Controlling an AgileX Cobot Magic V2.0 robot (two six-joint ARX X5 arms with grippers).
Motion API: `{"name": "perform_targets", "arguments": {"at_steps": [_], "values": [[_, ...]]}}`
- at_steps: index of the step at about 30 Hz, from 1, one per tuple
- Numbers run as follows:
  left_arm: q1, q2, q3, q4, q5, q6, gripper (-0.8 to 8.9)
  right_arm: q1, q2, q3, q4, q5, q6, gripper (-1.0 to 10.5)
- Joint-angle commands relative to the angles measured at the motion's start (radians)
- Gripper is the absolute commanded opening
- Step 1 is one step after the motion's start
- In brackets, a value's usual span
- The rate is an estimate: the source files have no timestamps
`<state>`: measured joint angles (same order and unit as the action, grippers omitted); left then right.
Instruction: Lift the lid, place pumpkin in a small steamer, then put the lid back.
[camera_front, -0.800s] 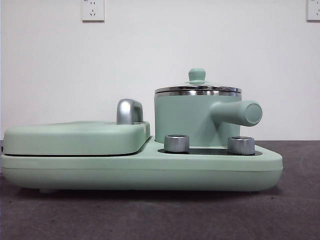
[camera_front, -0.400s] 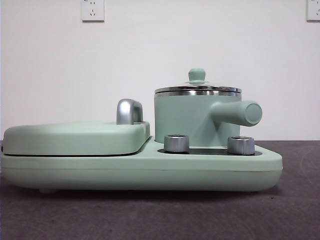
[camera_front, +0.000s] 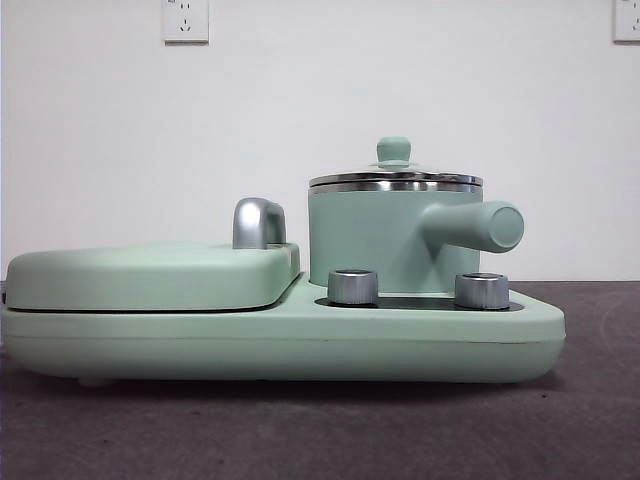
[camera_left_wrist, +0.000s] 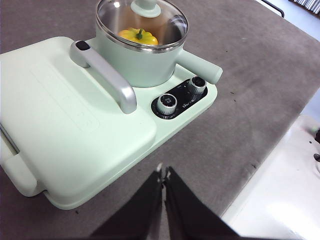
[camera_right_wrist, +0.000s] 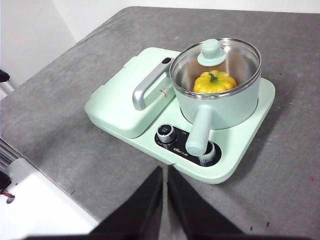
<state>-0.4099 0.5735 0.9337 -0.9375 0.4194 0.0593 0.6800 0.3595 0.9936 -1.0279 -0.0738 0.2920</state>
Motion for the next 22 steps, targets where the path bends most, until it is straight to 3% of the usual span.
{"name": "perform_targets", "arguments": {"at_steps": [1, 7, 11, 15, 22], "values": [[-0.003, 0.005, 0.010, 0.012, 0.004, -0.001, 0.10, 0.007, 0.004, 0.009, 0.010, 0.003, -0.005, 0.1], [0.027, -0.035, 0.006, 0.018, 0.000, 0.008, 0.09, 0.007, 0.004, 0.009, 0.010, 0.003, -0.005, 0.1], [0.143, -0.093, -0.019, 0.053, 0.001, 0.056, 0.10, 0.007, 0.004, 0.009, 0.010, 0.003, -0.005, 0.1], [0.283, -0.166, -0.127, 0.198, 0.001, 0.056, 0.10, 0.007, 0.004, 0.009, 0.010, 0.003, -0.005, 0.1], [0.441, -0.298, -0.420, 0.488, 0.000, 0.040, 0.10, 0.007, 0.004, 0.009, 0.011, 0.003, -0.005, 0.1]]}}
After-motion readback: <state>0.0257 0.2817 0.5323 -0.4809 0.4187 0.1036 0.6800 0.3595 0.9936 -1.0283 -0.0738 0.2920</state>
